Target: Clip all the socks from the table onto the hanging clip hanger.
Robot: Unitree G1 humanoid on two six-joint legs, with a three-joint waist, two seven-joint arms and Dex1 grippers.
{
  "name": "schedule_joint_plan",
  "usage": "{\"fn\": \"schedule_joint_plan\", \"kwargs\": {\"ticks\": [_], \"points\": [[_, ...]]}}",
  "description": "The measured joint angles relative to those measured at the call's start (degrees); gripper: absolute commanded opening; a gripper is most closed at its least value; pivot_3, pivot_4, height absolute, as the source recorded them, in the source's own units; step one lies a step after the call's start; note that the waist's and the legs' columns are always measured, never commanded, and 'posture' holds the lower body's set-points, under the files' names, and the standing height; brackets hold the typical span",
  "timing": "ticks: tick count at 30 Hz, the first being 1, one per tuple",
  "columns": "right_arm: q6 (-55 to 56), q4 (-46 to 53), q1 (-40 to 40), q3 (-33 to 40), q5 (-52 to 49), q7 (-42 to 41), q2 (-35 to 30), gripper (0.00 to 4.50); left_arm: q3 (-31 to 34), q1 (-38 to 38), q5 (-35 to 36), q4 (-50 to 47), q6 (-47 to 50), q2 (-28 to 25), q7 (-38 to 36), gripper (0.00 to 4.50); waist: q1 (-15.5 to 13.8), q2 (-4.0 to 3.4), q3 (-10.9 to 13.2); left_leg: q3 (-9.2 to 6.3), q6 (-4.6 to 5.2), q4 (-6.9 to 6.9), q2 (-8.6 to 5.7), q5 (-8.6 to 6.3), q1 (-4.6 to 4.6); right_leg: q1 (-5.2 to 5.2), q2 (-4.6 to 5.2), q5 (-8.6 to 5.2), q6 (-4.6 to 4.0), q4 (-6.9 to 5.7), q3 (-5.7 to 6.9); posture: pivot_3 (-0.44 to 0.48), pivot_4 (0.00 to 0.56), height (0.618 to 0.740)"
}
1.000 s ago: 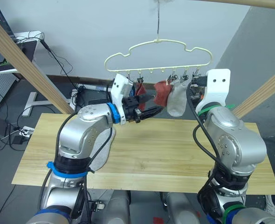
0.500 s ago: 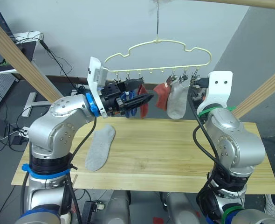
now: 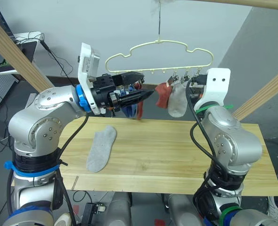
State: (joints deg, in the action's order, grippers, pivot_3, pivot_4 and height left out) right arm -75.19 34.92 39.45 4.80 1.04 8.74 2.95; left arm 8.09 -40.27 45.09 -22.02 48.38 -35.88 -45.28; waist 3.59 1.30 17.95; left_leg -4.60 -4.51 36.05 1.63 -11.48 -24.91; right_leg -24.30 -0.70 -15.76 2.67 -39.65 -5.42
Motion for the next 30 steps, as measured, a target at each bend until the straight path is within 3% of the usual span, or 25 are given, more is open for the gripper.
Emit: {"fn": "schedule_joint_plan", "kwargs": {"ticks": [30], "points": [[11.6,-13.4,4.1,2.1,0.0,0.0,-2.0,2.2,0.0,1.3,1.1,-2.2,0.4,-0.5,6.6,3.17,-0.6,0.02,0.0,-0.01,-0.01,0.02,-0.01,0.01,0.01,-0.01,0.0,0.01,-0.01,-0.1,0.03,0.06,0.235,0.74]]}}
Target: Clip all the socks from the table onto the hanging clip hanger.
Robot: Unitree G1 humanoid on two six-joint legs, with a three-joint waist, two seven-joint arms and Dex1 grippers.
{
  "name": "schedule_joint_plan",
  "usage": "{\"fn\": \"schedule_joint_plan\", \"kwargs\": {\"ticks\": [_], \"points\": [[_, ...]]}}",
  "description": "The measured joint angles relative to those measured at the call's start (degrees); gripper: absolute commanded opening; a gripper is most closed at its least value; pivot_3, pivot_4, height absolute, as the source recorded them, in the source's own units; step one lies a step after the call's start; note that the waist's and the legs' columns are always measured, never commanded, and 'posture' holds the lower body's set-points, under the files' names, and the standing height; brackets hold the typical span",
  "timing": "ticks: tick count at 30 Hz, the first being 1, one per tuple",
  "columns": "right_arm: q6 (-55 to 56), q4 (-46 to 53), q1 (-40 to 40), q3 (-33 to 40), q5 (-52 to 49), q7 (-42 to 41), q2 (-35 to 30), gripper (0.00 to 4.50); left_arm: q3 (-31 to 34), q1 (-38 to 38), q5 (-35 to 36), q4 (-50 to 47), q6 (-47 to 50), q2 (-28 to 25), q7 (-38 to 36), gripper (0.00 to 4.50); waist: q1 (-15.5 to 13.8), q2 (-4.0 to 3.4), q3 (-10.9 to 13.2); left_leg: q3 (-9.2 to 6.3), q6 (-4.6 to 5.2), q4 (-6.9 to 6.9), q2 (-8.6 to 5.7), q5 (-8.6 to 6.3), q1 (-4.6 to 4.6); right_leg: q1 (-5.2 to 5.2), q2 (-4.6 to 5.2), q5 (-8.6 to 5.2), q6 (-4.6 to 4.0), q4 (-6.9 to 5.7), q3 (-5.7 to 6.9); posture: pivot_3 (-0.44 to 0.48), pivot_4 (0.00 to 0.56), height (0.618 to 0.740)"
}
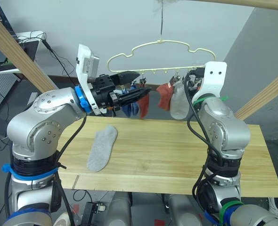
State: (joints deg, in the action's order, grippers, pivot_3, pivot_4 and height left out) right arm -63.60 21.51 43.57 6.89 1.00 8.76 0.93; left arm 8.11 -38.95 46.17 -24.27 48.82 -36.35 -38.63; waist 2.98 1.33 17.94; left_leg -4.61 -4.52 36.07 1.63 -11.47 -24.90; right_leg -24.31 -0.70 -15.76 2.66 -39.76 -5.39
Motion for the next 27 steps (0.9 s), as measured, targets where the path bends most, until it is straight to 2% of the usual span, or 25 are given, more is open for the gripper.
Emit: {"fn": "schedule_joint_plan", "kwargs": {"ticks": [27], "points": [[5.9,-8.0,4.4,0.4,-0.2,-0.2,-0.4,2.2,0.1,2.2,0.6,-0.9,0.2,-0.8,3.1,3.17,-1.0,0.0,0.0,0.0,-0.01,0.01,0.0,0.01,0.02,-0.01,0.0,0.0,0.0,-0.09,0.01,0.094,0.234,0.74]]}}
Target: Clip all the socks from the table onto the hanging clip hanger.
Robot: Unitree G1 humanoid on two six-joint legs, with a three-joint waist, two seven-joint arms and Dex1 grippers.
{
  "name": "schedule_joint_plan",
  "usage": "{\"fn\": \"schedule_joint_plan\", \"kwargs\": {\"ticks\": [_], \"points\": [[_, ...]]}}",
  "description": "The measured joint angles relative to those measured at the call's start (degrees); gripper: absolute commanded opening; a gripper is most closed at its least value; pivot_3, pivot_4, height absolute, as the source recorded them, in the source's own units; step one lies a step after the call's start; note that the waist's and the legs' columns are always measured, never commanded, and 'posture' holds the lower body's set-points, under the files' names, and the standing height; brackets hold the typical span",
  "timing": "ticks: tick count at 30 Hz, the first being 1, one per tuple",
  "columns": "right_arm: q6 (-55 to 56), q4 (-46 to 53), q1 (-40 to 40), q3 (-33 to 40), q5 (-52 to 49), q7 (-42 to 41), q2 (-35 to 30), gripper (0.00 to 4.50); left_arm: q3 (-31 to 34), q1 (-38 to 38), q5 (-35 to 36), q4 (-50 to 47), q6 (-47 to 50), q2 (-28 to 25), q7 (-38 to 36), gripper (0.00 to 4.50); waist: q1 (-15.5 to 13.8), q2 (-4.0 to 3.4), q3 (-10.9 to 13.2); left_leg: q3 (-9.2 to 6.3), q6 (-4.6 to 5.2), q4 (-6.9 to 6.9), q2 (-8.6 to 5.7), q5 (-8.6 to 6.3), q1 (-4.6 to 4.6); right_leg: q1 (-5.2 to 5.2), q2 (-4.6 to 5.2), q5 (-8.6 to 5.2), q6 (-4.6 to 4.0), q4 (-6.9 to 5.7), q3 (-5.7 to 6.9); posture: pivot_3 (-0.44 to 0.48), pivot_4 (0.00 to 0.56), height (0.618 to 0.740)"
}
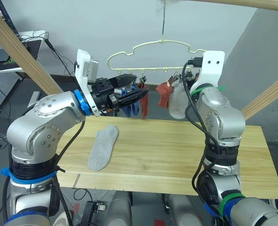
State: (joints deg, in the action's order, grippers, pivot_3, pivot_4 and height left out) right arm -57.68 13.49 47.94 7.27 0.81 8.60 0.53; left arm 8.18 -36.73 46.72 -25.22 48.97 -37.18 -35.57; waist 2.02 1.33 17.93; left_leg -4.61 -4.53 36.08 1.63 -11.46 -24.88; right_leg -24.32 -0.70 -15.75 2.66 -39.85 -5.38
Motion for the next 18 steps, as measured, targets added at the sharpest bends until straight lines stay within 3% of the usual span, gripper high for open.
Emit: {"fn": "schedule_joint_plan", "kwargs": {"ticks": [15,18], "points": [[0.2,-0.1,0.0,0.0,0.1,0.3,0.0,2.2,0.1,0.0,-0.2,0.0,-0.7,-0.3,-0.1,3.17,-0.2,0.0,0.0,0.0,-0.02,0.0,0.0,0.01,0.0,0.0,0.0,0.0,0.0,-0.01,0.01,0.083,0.231,0.74],[0.2,-0.1,0.0,0.0,0.1,0.5,0.0,1.64,0.0,0.0,-0.3,0.0,-0.7,-0.3,-0.1,3.19,-0.2,0.0,0.0,0.0,-0.02,0.0,0.0,0.01,0.0,0.0,0.0,0.0,0.0,-0.01,0.01,0.083,0.23,0.74]]}}
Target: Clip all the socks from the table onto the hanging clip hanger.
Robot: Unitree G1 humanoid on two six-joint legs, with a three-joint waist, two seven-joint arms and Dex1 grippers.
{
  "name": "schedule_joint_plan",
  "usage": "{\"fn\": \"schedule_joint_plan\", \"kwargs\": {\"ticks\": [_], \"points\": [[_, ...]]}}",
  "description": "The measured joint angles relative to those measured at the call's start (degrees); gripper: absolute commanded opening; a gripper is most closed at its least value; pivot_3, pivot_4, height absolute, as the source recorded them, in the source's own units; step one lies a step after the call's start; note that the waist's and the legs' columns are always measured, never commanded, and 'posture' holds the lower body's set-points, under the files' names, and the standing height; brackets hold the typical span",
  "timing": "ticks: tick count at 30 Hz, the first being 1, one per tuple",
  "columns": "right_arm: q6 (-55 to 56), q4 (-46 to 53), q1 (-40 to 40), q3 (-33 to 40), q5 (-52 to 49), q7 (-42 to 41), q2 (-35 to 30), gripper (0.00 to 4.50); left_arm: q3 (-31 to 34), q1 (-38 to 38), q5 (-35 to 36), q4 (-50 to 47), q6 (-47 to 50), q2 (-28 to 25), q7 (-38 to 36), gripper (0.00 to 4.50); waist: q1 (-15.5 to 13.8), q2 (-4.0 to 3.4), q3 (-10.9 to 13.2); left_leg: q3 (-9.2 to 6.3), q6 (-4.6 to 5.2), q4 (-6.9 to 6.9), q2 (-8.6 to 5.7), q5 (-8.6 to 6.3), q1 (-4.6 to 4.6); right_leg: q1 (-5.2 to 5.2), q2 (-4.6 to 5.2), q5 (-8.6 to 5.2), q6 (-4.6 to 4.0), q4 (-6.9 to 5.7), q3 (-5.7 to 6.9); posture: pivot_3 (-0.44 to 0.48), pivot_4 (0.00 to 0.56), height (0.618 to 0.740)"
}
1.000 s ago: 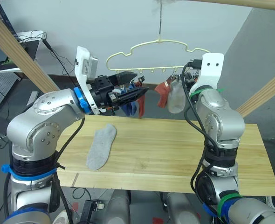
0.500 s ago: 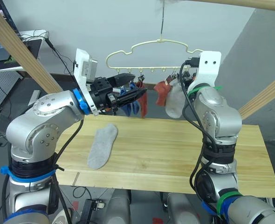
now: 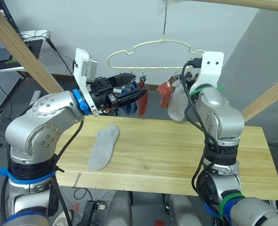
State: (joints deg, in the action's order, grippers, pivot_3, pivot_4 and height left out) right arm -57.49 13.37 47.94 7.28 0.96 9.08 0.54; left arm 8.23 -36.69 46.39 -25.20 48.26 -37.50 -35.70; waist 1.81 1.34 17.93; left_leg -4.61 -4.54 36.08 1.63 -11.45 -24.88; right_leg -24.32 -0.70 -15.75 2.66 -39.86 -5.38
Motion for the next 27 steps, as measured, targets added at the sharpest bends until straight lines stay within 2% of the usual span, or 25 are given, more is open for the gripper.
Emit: {"fn": "schedule_joint_plan", "kwargs": {"ticks": [1,4,6,15,20,21,25,27], "points": [[0.0,0.0,0.0,0.0,0.0,0.1,0.0,1.18,0.0,0.0,0.0,0.0,0.0,0.0,0.0,3.19,0.0,0.0,0.0,0.0,0.0,0.0,0.0,0.0,0.0,0.0,0.0,0.0,0.0,0.0,0.0,0.083,0.23,0.74],[0.1,0.0,0.0,0.0,0.0,0.4,0.0,0.32,0.0,0.0,-0.2,0.0,0.0,0.0,0.0,3.19,0.0,0.0,0.0,0.0,0.0,0.0,0.0,0.0,0.0,0.0,0.0,0.0,0.0,0.0,0.0,0.084,0.229,0.74],[0.1,0.0,0.0,0.1,0.0,0.7,0.0,0.06,0.0,0.0,-0.2,0.0,-0.1,0.0,-0.1,3.19,0.0,0.0,0.0,0.0,0.0,0.0,0.0,0.0,0.0,0.0,0.0,0.0,0.0,-0.01,0.0,0.084,0.229,0.74],[0.3,0.0,0.0,0.4,0.0,1.0,-0.1,0.06,-0.1,0.4,-0.7,0.1,0.0,-0.1,0.1,3.19,0.0,0.0,0.0,0.0,-0.01,0.0,0.0,0.0,0.0,0.0,0.0,0.0,0.0,-0.01,0.0,0.08,0.23,0.74],[0.3,0.0,0.0,0.4,0.0,1.0,-0.3,0.06,-1.7,3.6,-3.8,1.6,2.3,-2.4,1.8,3.19,0.0,-0.01,0.0,0.0,0.0,0.0,0.0,0.01,0.02,0.0,0.0,0.0,0.0,-0.03,0.0,0.082,0.233,0.74],[0.3,0.0,0.0,0.4,0.0,1.0,-0.3,0.0,-2.3,4.9,-5.0,2.8,2.4,-2.7,1.9,3.54,0.0,-0.01,0.0,0.01,0.0,0.0,-0.01,0.01,0.03,0.0,0.0,0.0,-0.01,-0.04,-0.01,0.08,0.235,0.74],[0.3,0.0,0.1,0.4,0.0,1.0,-0.5,0.0,-3.4,9.0,-7.7,4.7,2.2,-2.7,2.1,4.49,0.0,-0.01,0.0,0.0,-0.01,0.0,0.0,0.01,0.02,-0.01,0.0,0.0,-0.01,-0.03,-0.01,0.077,0.236,0.74],[0.3,0.0,0.2,0.5,0.0,1.0,-0.5,0.0,-3.8,11.9,-9.5,5.1,1.5,-2.5,2.7,4.49,0.1,-0.01,0.0,0.02,0.0,-0.01,0.02,0.01,0.02,-0.02,0.0,0.0,-0.01,-0.02,-0.03,0.074,0.237,0.74]]}}
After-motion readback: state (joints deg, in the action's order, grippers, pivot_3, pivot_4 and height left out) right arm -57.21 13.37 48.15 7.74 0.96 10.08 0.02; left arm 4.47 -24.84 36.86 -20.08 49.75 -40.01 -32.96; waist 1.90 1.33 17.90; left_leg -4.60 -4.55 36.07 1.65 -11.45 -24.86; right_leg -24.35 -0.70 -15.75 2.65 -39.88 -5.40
